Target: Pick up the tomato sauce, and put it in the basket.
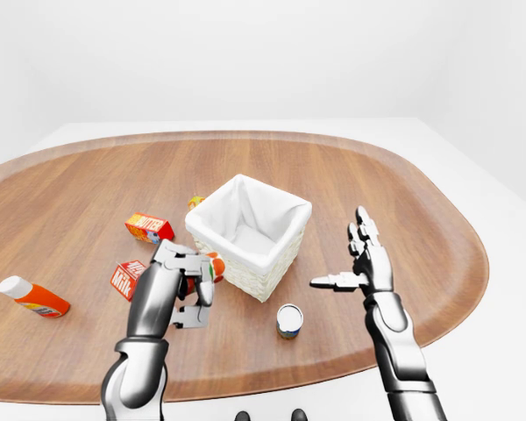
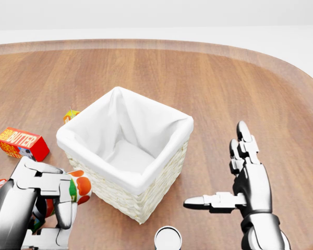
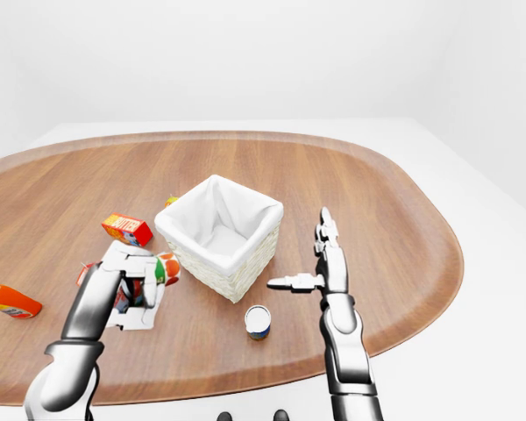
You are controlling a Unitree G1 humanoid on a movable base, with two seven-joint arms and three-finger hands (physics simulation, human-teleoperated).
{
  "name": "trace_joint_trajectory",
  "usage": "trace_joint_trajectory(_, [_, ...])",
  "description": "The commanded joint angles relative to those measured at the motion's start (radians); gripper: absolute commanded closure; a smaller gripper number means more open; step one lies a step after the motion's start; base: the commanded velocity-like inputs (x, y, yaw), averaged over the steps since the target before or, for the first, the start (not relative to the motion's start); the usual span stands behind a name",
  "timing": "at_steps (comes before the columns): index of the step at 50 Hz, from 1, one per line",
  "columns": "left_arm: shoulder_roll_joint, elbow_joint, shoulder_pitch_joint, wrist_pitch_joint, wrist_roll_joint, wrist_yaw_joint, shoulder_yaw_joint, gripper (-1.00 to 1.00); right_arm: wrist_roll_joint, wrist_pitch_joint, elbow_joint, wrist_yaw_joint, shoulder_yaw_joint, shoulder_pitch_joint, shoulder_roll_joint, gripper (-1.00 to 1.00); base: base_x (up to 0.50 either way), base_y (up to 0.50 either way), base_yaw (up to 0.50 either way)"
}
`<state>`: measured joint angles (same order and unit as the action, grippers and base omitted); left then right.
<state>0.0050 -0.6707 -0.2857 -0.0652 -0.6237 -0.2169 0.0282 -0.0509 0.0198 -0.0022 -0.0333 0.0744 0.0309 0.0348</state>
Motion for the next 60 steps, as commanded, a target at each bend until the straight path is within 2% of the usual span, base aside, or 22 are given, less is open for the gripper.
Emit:
trace_joint_trajectory(1, [0.005, -0.054, 0.079, -0.022, -0.011, -0.018, -0.009, 1.00, 0.001, 0.003, 0.004, -0.001, -0.001, 0.000, 0.000, -1.00, 0.00, 0.00, 0.00])
trace_joint_trajectory(10, [0.009, -0.071, 0.106, -0.022, -0.020, -0.028, -0.024, 1.00, -0.001, 0.001, 0.010, 0.000, 0.003, 0.006, 0.002, -1.00, 0.00, 0.00, 0.00])
trace_joint_trajectory(19, [0.014, -0.075, 0.170, -0.022, -0.034, -0.042, -0.038, 1.00, -0.003, 0.004, 0.019, 0.001, 0.005, 0.012, 0.004, -1.00, 0.00, 0.00, 0.00])
trace_joint_trajectory(28, [0.017, -0.085, 0.219, -0.022, -0.042, -0.055, -0.041, 1.00, -0.002, 0.017, 0.036, 0.002, 0.004, 0.014, 0.004, -1.00, 0.00, 0.00, 0.00])
trace_joint_trajectory(37, [0.024, -0.020, 0.312, -0.022, -0.054, -0.048, -0.049, 1.00, -0.004, 0.016, 0.036, 0.003, 0.005, 0.015, 0.004, -1.00, 0.00, 0.00, 0.00])
trace_joint_trajectory(48, [0.050, 0.194, 0.454, -0.022, -0.057, 0.015, -0.030, 1.00, -0.004, 0.011, 0.032, 0.004, 0.005, 0.015, 0.004, -1.00, 0.00, 0.00, 0.00])
trace_joint_trajectory(60, [0.064, 0.333, 0.533, -0.022, -0.039, 0.045, -0.022, 1.00, -0.004, 0.020, 0.042, 0.003, 0.006, 0.016, 0.005, -1.00, 0.00, 0.00, 0.00])
